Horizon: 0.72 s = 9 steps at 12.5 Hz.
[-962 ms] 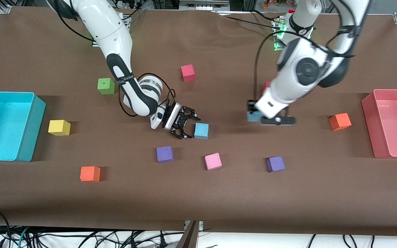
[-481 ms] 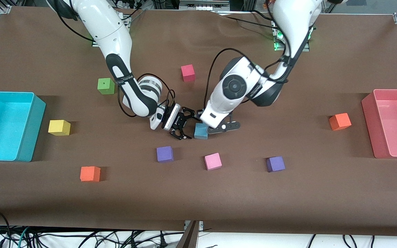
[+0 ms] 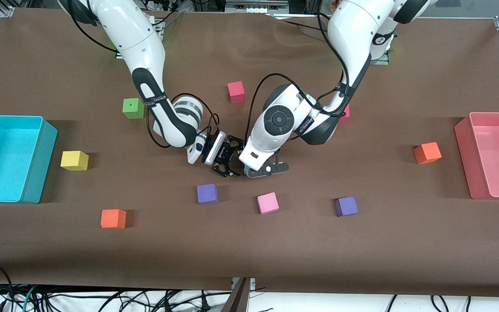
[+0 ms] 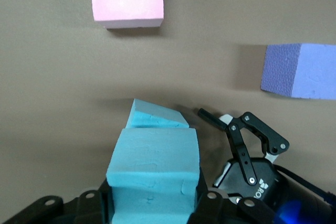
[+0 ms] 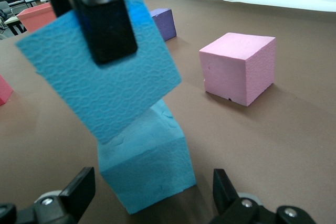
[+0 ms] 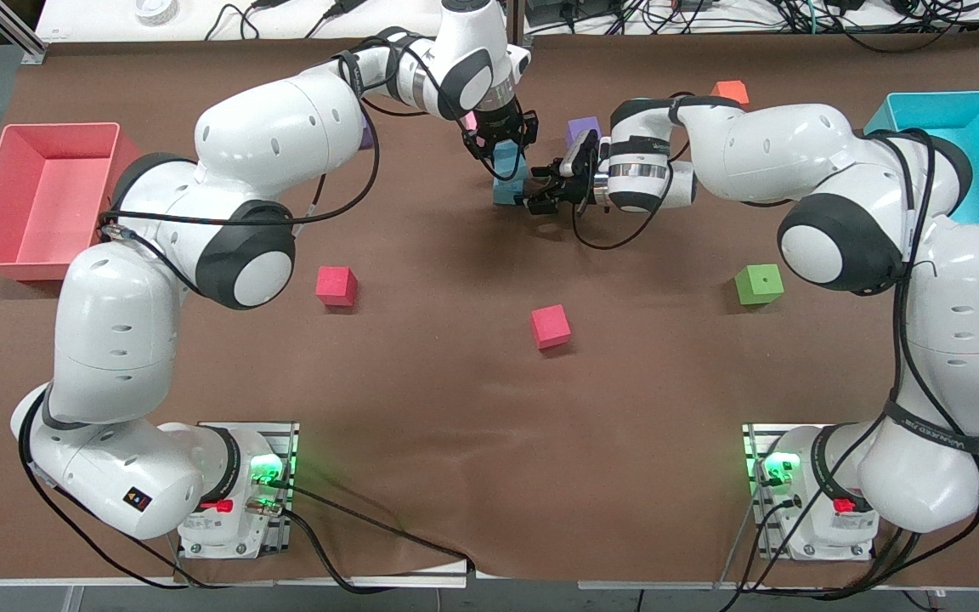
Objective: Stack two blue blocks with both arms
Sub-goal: 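Lower the held blue cube onto the first cube with the left gripper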
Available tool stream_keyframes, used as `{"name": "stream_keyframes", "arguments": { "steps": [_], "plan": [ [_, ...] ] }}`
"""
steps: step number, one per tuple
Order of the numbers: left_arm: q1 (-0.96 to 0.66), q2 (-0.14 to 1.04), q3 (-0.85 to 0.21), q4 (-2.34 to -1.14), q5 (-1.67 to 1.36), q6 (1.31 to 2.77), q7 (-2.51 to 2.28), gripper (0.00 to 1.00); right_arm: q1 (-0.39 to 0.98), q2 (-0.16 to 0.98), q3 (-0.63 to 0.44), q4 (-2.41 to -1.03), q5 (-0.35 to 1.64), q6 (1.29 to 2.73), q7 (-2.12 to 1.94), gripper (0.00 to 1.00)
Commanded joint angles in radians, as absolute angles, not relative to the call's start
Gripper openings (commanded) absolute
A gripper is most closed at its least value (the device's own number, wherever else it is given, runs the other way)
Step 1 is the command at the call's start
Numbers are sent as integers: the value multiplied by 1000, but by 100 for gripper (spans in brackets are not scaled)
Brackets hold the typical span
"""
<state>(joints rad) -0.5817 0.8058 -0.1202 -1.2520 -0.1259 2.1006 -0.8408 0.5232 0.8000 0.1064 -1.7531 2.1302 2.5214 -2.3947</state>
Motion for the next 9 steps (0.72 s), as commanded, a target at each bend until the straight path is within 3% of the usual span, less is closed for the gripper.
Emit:
{"name": "stream_keyframes", "arguments": {
  "steps": [1, 9],
  "plan": [
    [-609, 841, -95, -1212, -138, 2106, -839, 0, 529, 796, 100, -1750, 2151, 2511, -2401, 99],
    [-614, 845, -87, -1221, -133, 2106, -836, 0, 529, 796, 100, -1750, 2151, 2511, -2399, 99]
  ]
}}
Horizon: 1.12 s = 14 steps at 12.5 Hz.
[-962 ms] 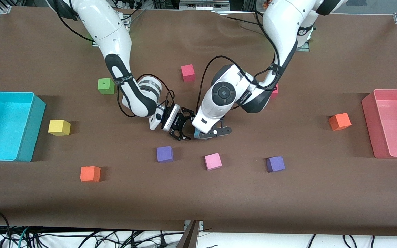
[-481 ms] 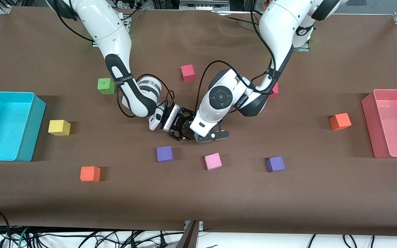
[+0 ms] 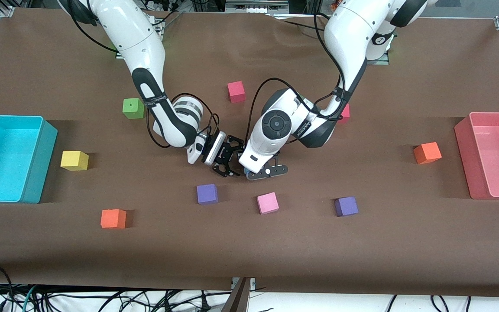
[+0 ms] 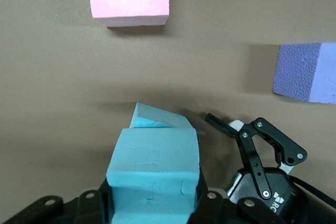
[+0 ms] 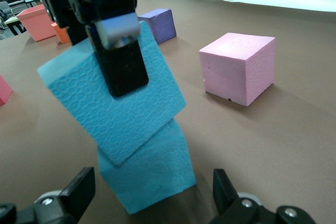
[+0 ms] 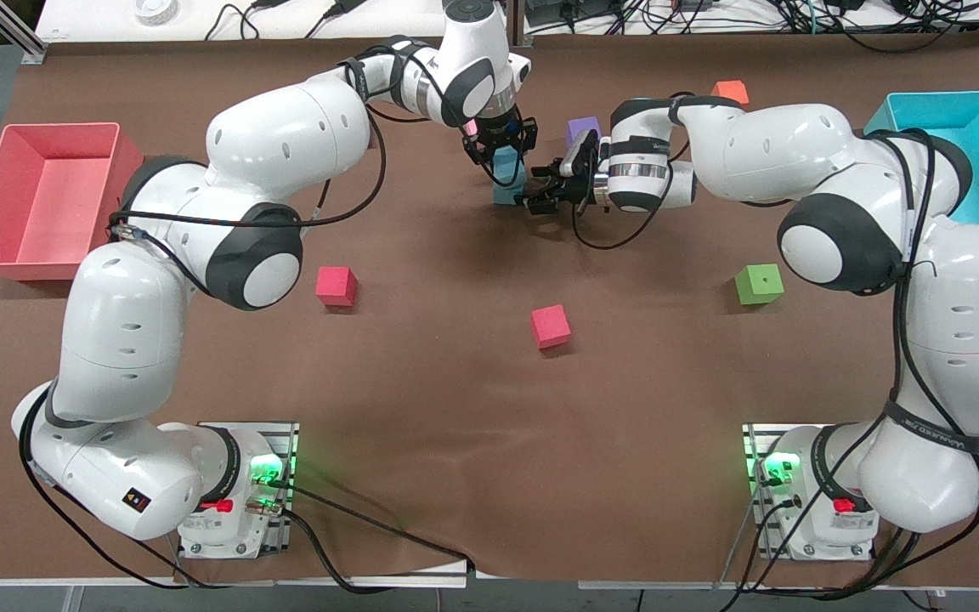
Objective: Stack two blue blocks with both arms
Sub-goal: 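Lower the held blue cube onto the first cube with the left gripper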
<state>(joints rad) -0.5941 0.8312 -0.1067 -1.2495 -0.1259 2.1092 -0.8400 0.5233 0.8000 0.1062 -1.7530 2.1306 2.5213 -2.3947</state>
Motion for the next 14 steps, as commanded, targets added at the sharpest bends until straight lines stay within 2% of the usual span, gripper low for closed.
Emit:
{"name": "stream_keyframes", "arguments": {
  "steps": [1, 2, 3, 4, 6, 11, 14],
  "plan": [
    [-615, 847, -87, -1220, -135, 2106, -836, 0, 529, 796, 100, -1750, 2152, 2511, -2399, 99],
    [-615, 847, -87, -1220, -135, 2106, -836, 0, 529, 796, 100, -1750, 2151, 2511, -2399, 99],
    [-615, 848, -87, -1220, -135, 2106, -836, 14, 529, 796, 100, -1750, 2152, 2511, -2399, 99],
    [-615, 853, -87, -1220, -135, 2106, -839, 34, 529, 796, 100, -1750, 2151, 2511, -2399, 99],
    [-615, 856, -87, -1223, -135, 2137, -833, 99, 529, 796, 100, -1750, 2151, 2511, -2399, 99],
    [-612, 848, -78, -1221, -140, 2134, -833, 100, 529, 793, 100, -1750, 2154, 2511, -2391, 99],
    [-569, 749, -78, -1255, -140, 2070, -815, 100, 529, 733, 100, -1822, 2149, 2513, -2364, 99]
  ]
}}
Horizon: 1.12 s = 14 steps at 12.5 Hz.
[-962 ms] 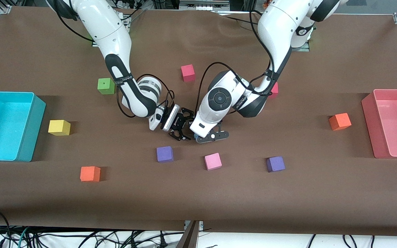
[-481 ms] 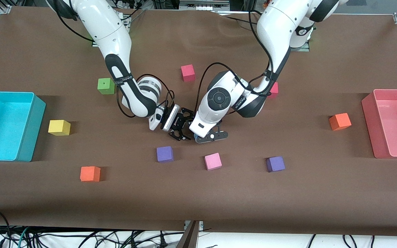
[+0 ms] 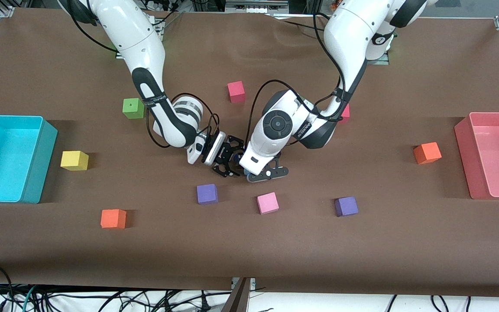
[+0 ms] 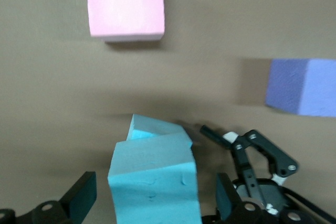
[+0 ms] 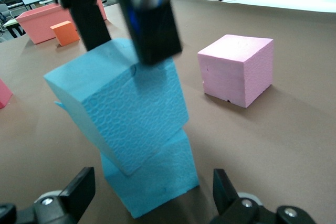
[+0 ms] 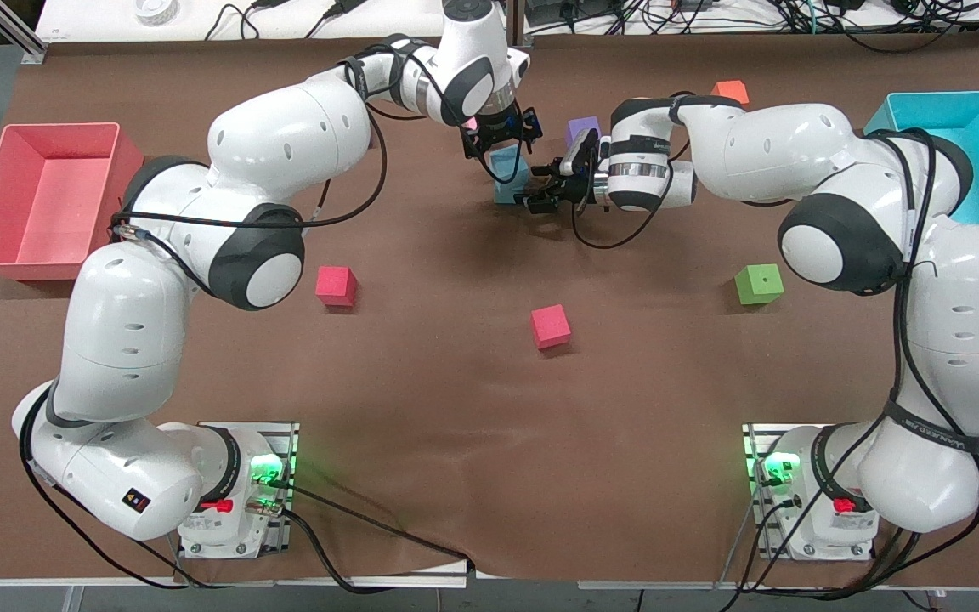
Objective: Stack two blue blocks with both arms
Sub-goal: 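Lower the held blue cube onto the first cube with the left gripper, then open the left gripper and lift it away from the stack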
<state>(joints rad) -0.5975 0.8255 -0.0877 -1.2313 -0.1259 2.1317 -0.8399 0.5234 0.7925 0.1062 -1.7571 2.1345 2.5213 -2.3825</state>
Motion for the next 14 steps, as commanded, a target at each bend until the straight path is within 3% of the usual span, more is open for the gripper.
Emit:
{"name": "stream_keyframes", "arguments": {
  "steps": [1, 5, 8, 11, 14],
  "plan": [
    [-542, 692, -80, -1296, -143, 2037, -766, 100, 529, 710, 100, -1859, 2145, 2513, -2361, 99],
    [-309, 404, -165, -1550, -143, 1964, -524, 100, 509, 582, 100, -2021, 1982, 2513, -2147, 99],
    [-148, 283, -184, -1569, -141, 1751, -457, 100, 485, 513, 100, -2094, 1860, 2508, -1979, 99],
    [-7, 149, -180, -1624, -129, 1639, -200, 100, 434, 453, 100, -2144, 1700, 2444, -1789, 99],
    [17, 62, -158, -1621, -29, 1518, -129, 100, 367, 361, 100, -2174, 1444, 2361, -1486, 99]
  ]
}}
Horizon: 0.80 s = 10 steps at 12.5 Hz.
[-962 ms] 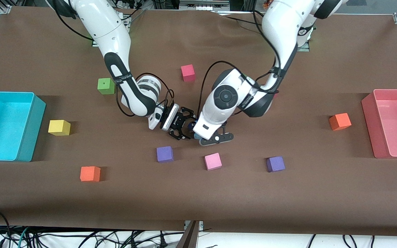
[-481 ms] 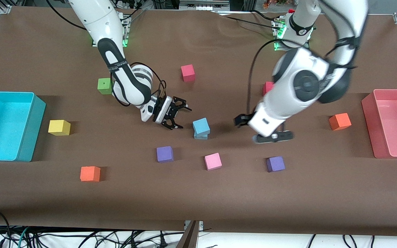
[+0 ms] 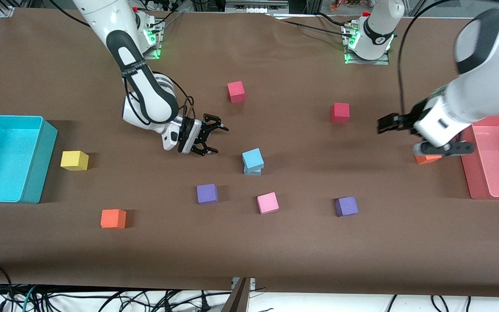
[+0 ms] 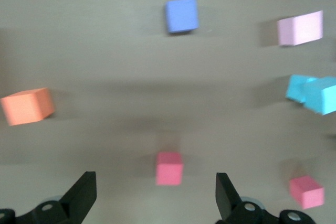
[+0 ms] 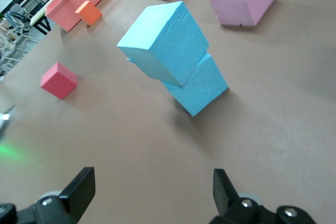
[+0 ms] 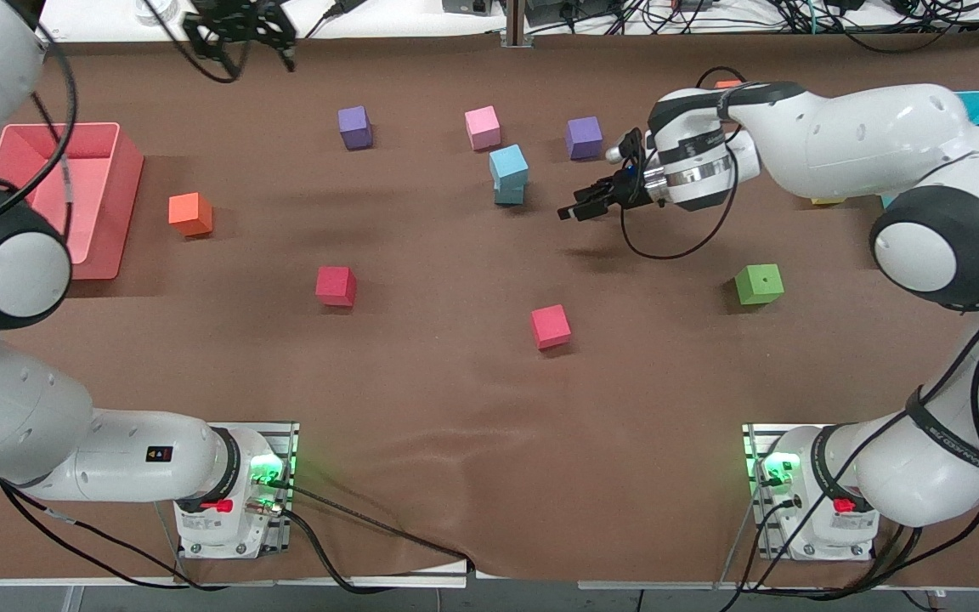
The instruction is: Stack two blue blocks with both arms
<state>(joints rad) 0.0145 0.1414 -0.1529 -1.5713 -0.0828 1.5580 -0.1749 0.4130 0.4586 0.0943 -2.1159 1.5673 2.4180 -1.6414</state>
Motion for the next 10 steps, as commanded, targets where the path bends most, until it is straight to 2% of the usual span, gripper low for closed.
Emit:
{"name": "stream_keyframes", "arguments": {
  "steps": [1, 6, 10],
  "plan": [
    [24, 39, -149, -1621, -20, 1499, -108, 100, 339, 338, 100, -2174, 1355, 2311, -1389, 99],
    [28, 8, -101, -1628, 11, 1477, -31, 100, 204, 209, 95, -2154, 879, 2102, -964, 99],
    [29, 8, -98, -1631, 11, 1465, -31, 100, 181, 186, -53, -2080, 503, 1947, -784, 99]
  ]
}}
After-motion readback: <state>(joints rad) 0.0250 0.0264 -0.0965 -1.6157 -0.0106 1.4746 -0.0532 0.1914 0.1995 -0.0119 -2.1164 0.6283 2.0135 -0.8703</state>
